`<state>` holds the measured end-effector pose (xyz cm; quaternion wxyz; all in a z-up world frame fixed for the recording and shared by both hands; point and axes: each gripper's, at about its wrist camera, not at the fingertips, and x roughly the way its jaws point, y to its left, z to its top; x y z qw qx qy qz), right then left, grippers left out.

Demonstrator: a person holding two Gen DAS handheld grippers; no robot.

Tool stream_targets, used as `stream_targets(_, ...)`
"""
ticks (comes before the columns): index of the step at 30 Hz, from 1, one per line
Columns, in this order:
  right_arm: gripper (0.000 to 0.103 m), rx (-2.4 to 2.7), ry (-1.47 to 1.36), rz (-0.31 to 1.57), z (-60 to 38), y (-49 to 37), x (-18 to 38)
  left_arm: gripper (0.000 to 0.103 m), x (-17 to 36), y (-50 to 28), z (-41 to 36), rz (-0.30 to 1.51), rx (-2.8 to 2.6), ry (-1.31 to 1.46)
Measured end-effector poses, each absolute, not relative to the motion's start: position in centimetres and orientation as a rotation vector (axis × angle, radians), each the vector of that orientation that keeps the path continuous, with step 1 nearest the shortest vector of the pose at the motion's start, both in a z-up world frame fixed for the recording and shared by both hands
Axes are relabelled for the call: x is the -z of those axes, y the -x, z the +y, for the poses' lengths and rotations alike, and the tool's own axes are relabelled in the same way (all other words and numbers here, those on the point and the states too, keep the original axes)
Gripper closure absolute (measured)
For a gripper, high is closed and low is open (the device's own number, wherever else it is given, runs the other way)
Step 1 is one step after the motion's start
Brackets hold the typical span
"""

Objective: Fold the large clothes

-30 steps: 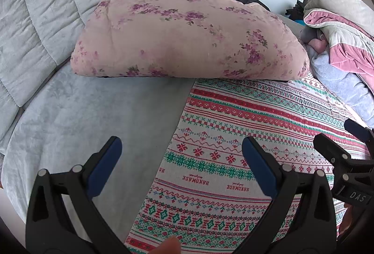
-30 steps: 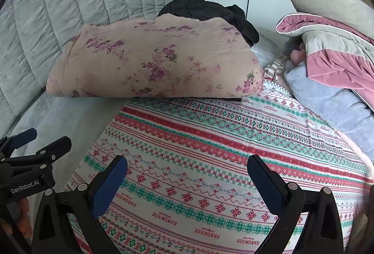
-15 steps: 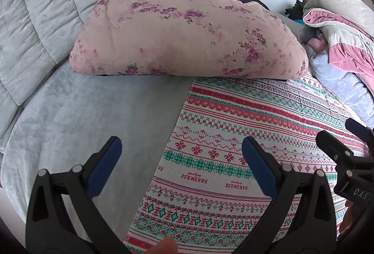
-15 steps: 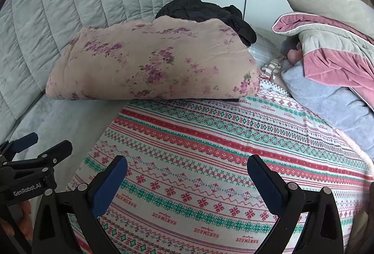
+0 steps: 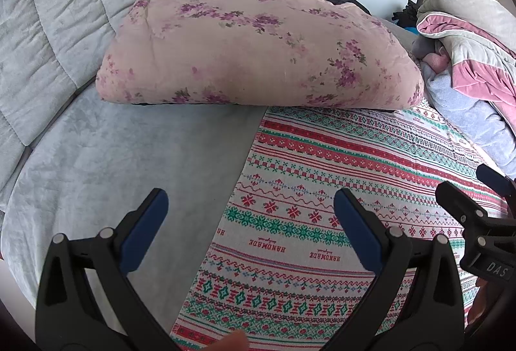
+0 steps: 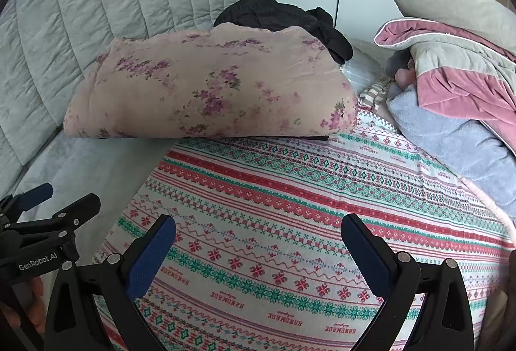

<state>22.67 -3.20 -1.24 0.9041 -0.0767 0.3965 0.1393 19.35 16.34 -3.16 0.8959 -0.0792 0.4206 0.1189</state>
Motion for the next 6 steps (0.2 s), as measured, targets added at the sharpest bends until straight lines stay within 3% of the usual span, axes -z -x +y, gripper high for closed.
stream_targets(6,0.000,-0.299,0.133,0.849,-3.40,-22.10,0.96,0.001,2.70,-19.21,16.14,0.868,-0.236,0.170)
